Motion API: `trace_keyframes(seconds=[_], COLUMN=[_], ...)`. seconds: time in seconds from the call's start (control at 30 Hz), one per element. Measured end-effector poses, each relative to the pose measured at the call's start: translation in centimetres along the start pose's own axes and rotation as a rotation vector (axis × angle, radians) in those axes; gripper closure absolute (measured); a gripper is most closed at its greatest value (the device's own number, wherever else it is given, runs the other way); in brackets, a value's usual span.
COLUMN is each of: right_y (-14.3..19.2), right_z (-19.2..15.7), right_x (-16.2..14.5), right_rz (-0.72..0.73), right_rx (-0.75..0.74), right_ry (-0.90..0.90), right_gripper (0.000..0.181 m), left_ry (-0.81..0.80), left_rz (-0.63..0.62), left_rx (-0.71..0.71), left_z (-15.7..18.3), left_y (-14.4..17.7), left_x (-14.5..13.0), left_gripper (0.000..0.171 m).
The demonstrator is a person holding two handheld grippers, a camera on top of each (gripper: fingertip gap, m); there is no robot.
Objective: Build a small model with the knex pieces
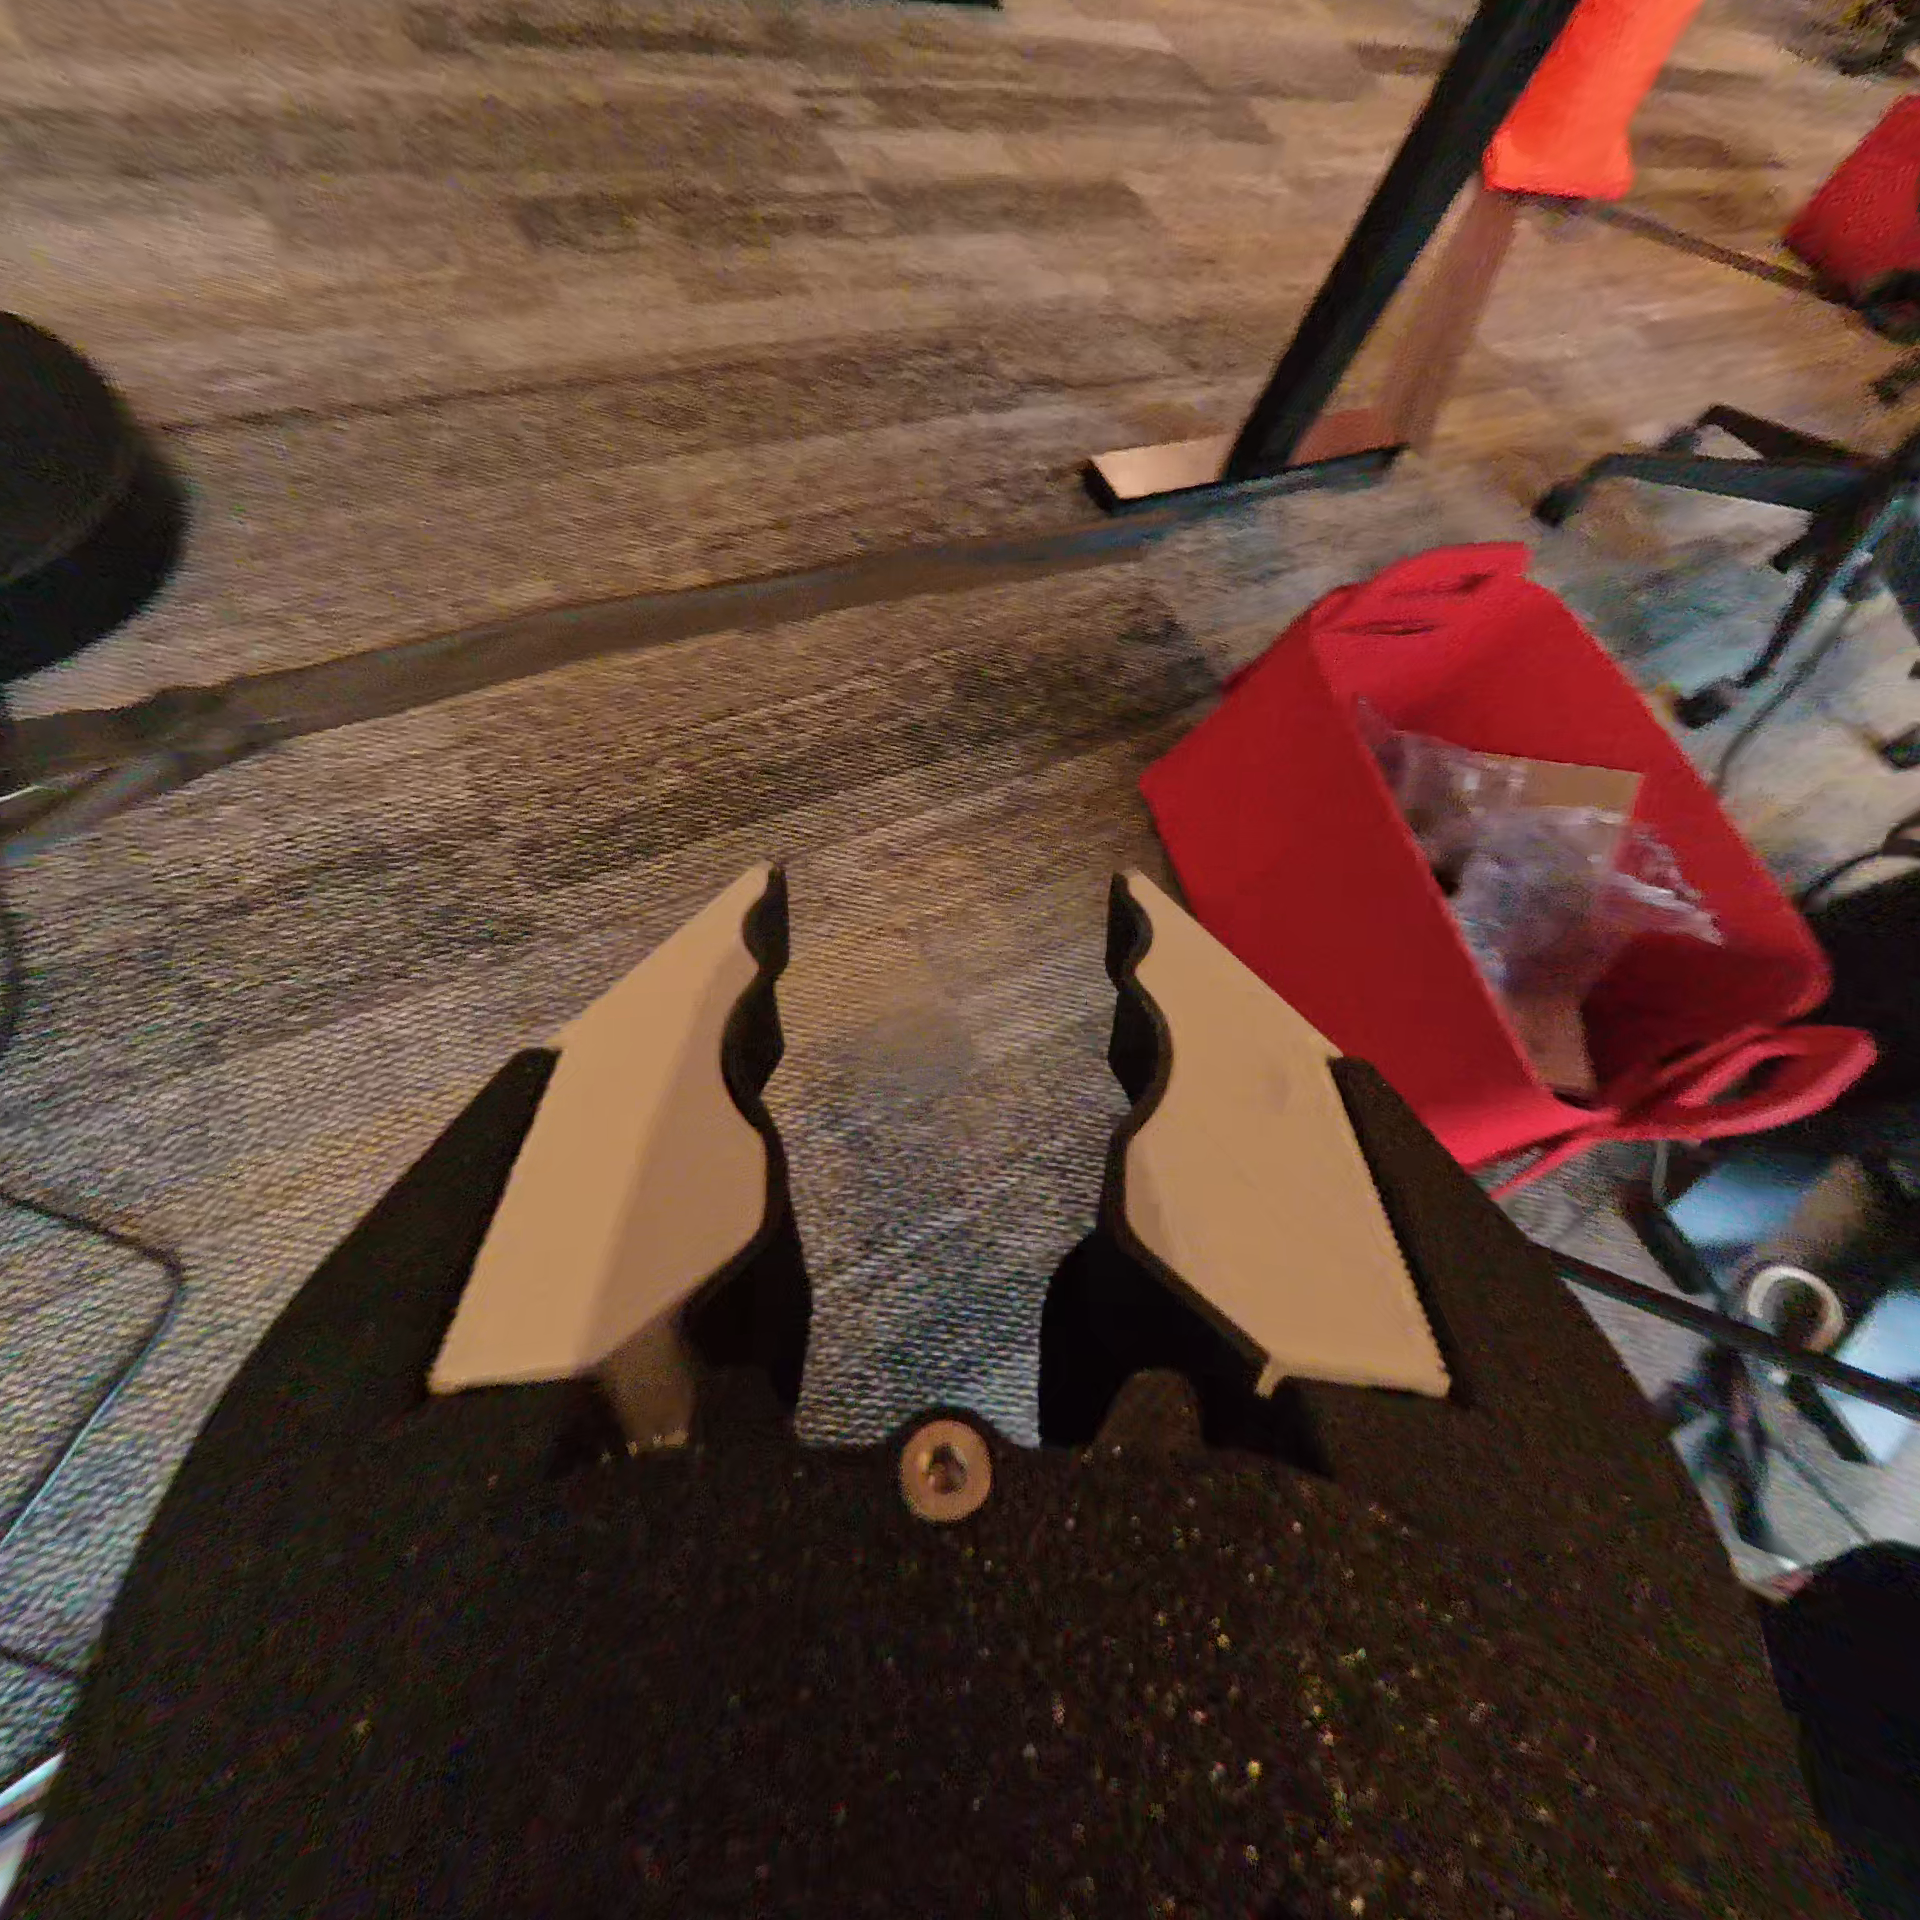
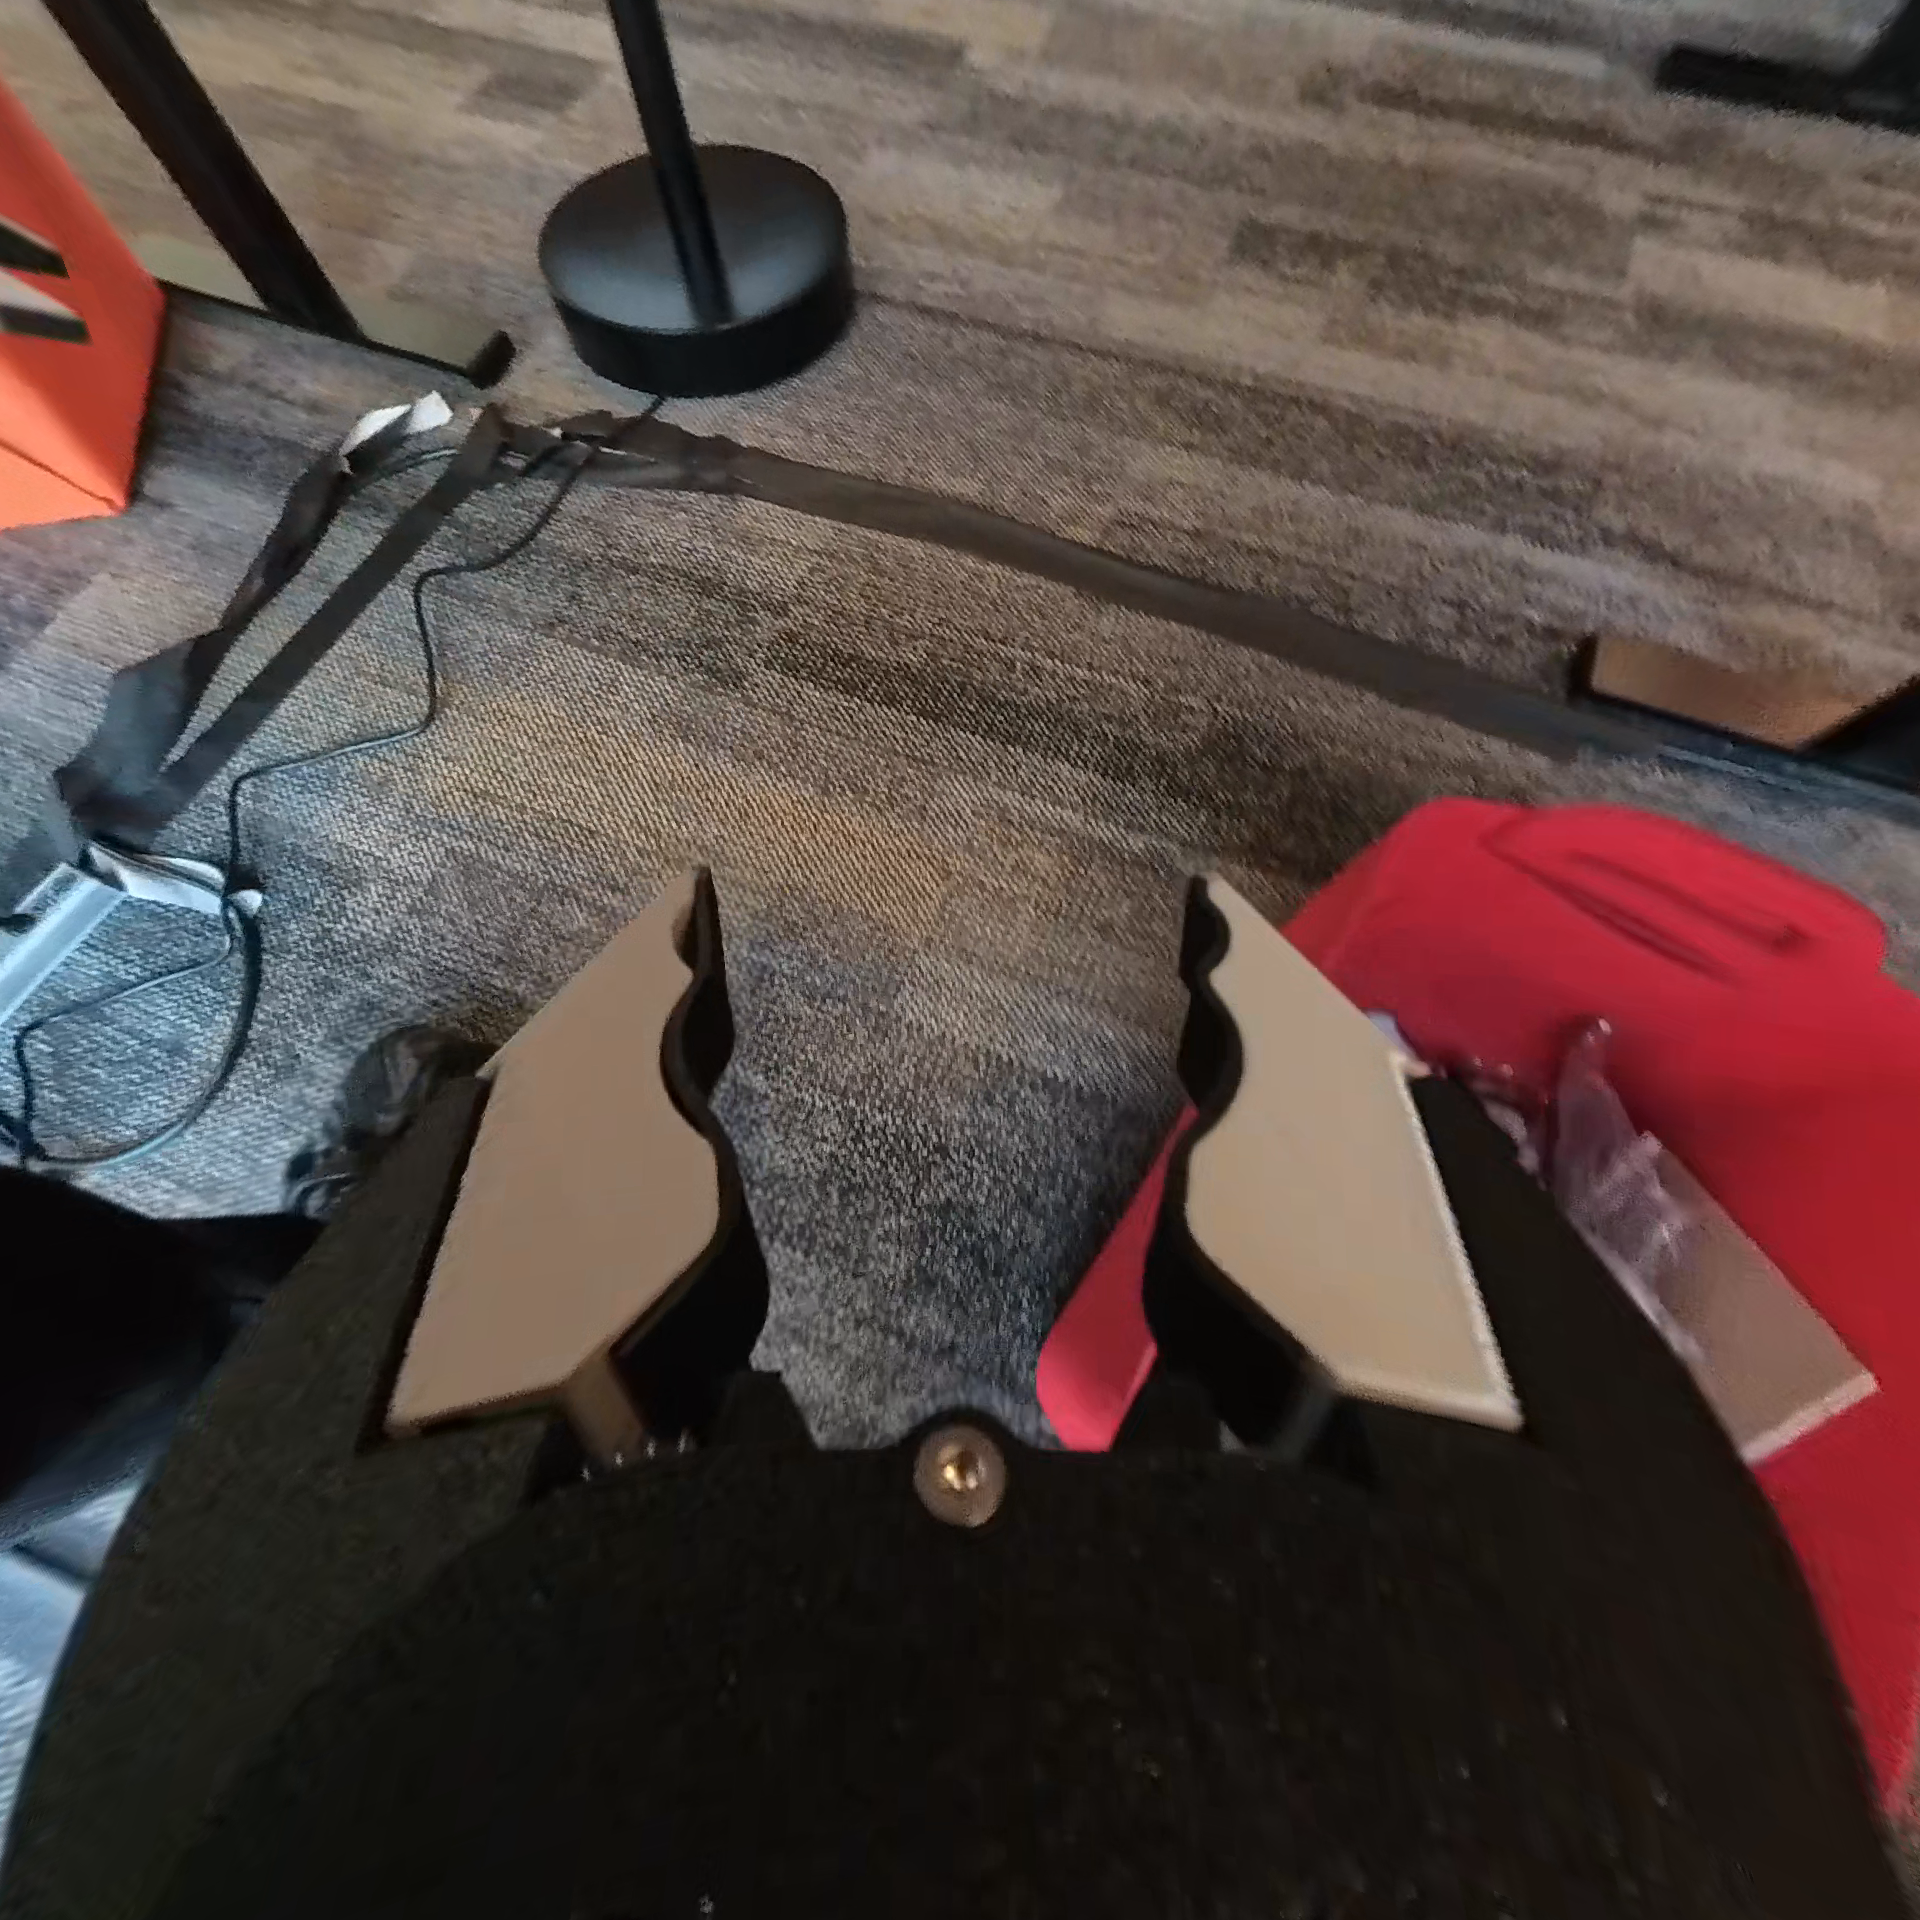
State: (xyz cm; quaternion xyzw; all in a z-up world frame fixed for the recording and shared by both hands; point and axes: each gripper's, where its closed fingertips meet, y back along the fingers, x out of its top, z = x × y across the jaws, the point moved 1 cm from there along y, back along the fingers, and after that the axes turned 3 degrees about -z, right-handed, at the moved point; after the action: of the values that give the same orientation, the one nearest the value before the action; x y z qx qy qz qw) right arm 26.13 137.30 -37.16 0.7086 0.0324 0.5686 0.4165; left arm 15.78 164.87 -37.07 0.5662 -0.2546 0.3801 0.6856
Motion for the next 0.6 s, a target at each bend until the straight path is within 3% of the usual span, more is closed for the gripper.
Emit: trace_keyframes(seconds=[0.17, 0.33, 0.47, 0.6], right_y=[5.5, 9.1, 10.1, 9.6], right_z=[1.2, 2.3, 1.9, -1.4], right_x=[-1.5, -2.0, -1.4, 1.2], right_rz=[-0.075, -0.121, -0.143, -0.179], right_rx=[-0.06, -0.173, -0.259, -0.24], right_ry=[-0.09, -0.185, -0.3, -0.336], right_gripper=[0.093, 0.093, 0.094, 0.094], left_ry=[-0.045, -0.075, -0.134, -0.17], left_rz=[-0.058, -0.134, -0.15, -0.138], left_rx=[-0.086, -0.27, -0.384, -0.438], left_z=[6.7, 11.9, 13.5, 11.9], left_y=[-1.0, -3.9, -6.3, -6.9], left_x=[4.0, 7.2, 11.3, 15.8], left_gripper=[0.111, 0.112, 0.112, 0.112])
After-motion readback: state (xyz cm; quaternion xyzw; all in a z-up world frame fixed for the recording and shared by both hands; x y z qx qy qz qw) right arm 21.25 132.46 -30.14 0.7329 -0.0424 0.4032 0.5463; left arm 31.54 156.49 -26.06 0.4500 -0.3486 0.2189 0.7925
